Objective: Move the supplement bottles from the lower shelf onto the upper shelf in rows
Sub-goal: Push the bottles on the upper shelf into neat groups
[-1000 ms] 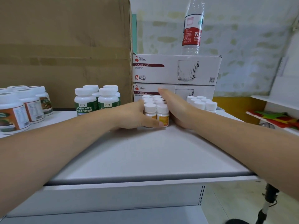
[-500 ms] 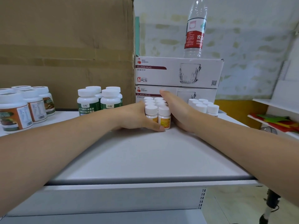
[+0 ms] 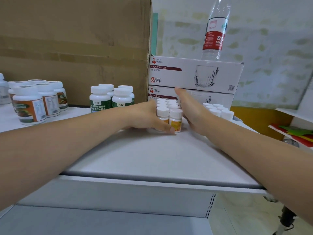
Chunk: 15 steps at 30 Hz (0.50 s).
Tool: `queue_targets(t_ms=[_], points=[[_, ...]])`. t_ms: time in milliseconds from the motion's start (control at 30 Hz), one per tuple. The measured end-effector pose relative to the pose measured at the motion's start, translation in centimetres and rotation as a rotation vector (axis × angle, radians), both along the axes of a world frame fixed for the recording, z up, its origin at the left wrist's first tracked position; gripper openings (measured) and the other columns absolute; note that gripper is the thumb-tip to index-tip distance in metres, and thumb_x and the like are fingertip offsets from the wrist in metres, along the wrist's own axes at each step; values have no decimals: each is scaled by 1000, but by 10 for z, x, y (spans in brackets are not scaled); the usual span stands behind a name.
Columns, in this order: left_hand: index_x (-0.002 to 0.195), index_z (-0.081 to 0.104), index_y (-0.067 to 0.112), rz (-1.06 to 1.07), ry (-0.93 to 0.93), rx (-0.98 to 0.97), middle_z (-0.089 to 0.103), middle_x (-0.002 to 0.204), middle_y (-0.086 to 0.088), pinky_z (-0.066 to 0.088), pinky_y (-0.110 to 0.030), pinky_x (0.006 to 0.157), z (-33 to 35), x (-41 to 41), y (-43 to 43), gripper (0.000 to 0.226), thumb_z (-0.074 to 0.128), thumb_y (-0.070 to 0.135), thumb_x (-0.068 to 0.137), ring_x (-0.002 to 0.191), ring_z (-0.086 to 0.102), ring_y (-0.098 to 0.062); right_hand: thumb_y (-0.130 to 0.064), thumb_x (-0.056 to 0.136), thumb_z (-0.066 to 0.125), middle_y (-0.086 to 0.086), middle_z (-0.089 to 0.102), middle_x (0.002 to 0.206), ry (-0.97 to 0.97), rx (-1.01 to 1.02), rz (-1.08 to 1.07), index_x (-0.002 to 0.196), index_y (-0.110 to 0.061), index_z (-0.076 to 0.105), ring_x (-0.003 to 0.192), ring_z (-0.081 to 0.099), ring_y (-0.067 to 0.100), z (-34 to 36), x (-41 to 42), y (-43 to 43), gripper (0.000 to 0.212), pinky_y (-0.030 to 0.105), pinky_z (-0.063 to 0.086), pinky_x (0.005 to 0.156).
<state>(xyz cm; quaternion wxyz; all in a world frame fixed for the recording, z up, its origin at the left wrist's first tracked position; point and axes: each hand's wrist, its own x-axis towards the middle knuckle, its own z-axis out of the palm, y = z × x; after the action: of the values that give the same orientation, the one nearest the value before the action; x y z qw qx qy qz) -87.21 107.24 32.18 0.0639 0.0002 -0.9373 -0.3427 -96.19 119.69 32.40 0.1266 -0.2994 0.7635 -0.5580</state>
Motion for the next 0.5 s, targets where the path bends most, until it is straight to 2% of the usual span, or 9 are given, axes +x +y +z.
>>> queue_targets(t_ms=[67, 133, 167, 200, 233, 267, 367, 433, 500], points=[[96, 51, 39, 66, 24, -15, 65, 98, 26, 43, 0, 76, 5, 7, 4, 41, 84, 35, 72, 92, 59, 6, -59, 92, 31, -7, 52, 136, 76, -62, 15, 136, -25, 48, 125, 47, 13, 6, 2, 2, 59, 33, 30, 112], [103, 48, 39, 97, 30, -41, 63, 111, 24, 45, -10, 90, 11, 12, 7, 51, 86, 33, 70, 105, 60, 3, -39, 103, 28, -13, 60, 107, 164, -118, 40, 116, -26, 55, 99, 54, 3, 12, 6, 6, 33, 16, 39, 87], [102, 45, 40, 97, 29, -61, 59, 111, 28, 43, -7, 90, 17, 18, 10, 51, 85, 29, 71, 115, 56, 0, -36, 103, 28, -11, 61, 102, 217, -135, 37, 110, -25, 55, 96, 55, 4, 15, 7, 8, 30, 18, 40, 80], [100, 41, 42, 97, 18, -97, 53, 107, 35, 38, 0, 85, 23, 25, 13, 52, 83, 27, 73, 99, 55, 6, -36, 102, 28, -7, 62, 106, 262, -151, 31, 112, -22, 57, 101, 56, 8, 18, 10, 8, 33, 24, 40, 81], [102, 39, 44, 112, 13, -138, 47, 105, 37, 34, 5, 79, 30, 33, 14, 53, 82, 29, 75, 94, 39, 15, -37, 101, 29, -3, 62, 112, 302, -164, 23, 115, -20, 57, 107, 56, 13, 20, 12, 7, 35, 29, 41, 85], [111, 40, 45, 140, 13, -179, 47, 113, 36, 33, 4, 83, 39, 43, 15, 57, 81, 33, 73, 103, 45, 8, -36, 101, 29, -1, 61, 116, 336, -175, 21, 117, -18, 57, 110, 55, 15, 23, 17, 8, 37, 32, 43, 87], [137, 41, 19, 237, 21, -243, 42, 150, 7, 37, -29, 110, 59, 72, -1, 104, 85, 57, 50, 131, 45, -8, -35, 101, 30, 1, 62, 120, 402, -183, 78, 123, -17, 55, 114, 56, 16, 26, 26, 8, 38, 37, 46, 98], [144, 35, 16, 283, 66, -236, 39, 153, 6, 38, -32, 110, 67, 92, -17, 122, 85, 62, 43, 131, 46, -8, -38, 101, 30, -1, 52, 141, 437, -131, 114, 140, -19, 45, 131, 46, 16, 30, 34, 7, 46, 34, 33, 111], [151, 24, 18, 343, 99, -256, 37, 153, 8, 35, -28, 107, 69, 107, -41, 128, 83, 61, 46, 131, 44, -7, -40, 102, 33, -5, 35, 155, 479, -81, 93, 151, -20, 29, 140, 32, 13, 38, 43, 1, 53, 24, 21, 104]])
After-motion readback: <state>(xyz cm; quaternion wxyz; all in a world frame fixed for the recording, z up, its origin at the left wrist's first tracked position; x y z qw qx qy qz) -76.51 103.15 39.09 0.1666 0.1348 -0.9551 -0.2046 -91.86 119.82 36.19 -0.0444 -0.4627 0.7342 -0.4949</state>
